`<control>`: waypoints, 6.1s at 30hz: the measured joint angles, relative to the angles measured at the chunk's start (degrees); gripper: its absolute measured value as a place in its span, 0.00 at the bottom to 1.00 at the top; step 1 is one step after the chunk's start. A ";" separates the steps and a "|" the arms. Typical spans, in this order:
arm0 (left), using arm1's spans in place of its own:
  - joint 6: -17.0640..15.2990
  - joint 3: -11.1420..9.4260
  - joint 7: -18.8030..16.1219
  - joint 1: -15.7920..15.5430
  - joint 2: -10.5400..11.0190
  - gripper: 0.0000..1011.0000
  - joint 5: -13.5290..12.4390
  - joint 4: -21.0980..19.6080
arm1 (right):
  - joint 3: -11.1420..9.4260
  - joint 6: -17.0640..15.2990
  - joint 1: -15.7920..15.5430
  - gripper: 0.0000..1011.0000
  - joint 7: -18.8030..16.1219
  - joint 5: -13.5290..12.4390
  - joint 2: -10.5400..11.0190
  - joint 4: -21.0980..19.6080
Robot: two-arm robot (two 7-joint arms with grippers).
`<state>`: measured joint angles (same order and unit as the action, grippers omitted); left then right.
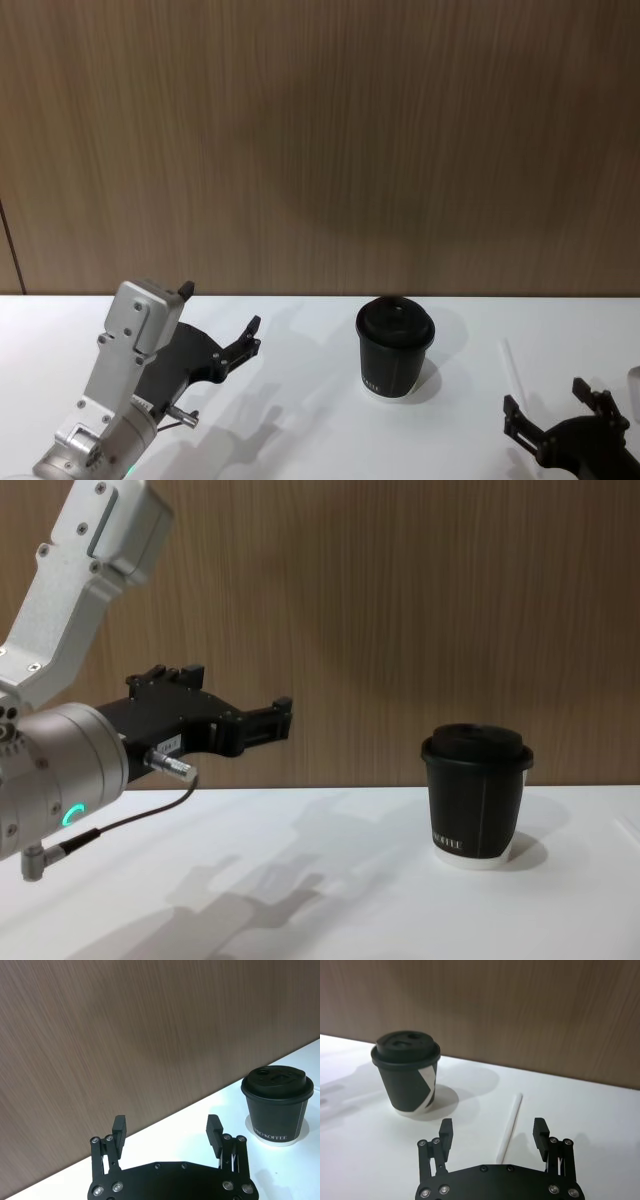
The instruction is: Pick up the straw with one hand, pass it to the other hand, and insert it into the cup.
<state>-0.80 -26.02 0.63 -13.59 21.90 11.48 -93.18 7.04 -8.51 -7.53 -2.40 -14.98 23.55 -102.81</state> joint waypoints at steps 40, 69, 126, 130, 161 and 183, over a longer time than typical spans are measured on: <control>0.00 0.00 0.00 0.00 0.00 0.99 0.00 0.00 | -1.34 -5.02 0.55 0.99 -4.67 -2.64 -1.38 6.39; 0.00 0.00 0.00 0.00 0.00 0.99 0.00 0.00 | -1.69 -6.32 1.63 0.52 -5.80 -2.89 -2.82 7.99; 0.00 0.00 0.00 0.00 0.00 0.99 0.00 0.00 | -4.60 3.22 1.50 0.01 -8.20 -2.20 -2.55 10.46; 0.00 0.00 0.00 0.00 0.00 0.99 0.00 0.00 | -5.69 6.09 1.71 0.01 -9.30 -2.20 -1.98 10.83; 0.00 0.00 0.00 0.00 0.00 0.99 0.00 0.00 | -10.01 22.49 5.66 0.01 -30.03 -13.62 4.82 12.30; 0.00 0.00 0.00 0.00 0.00 0.99 0.00 0.00 | -4.19 22.70 10.16 0.01 -45.69 -22.58 7.60 12.65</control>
<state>-0.80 -26.03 0.63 -13.59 21.90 11.48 -93.18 2.85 14.19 2.62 -48.08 -37.56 31.15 -90.17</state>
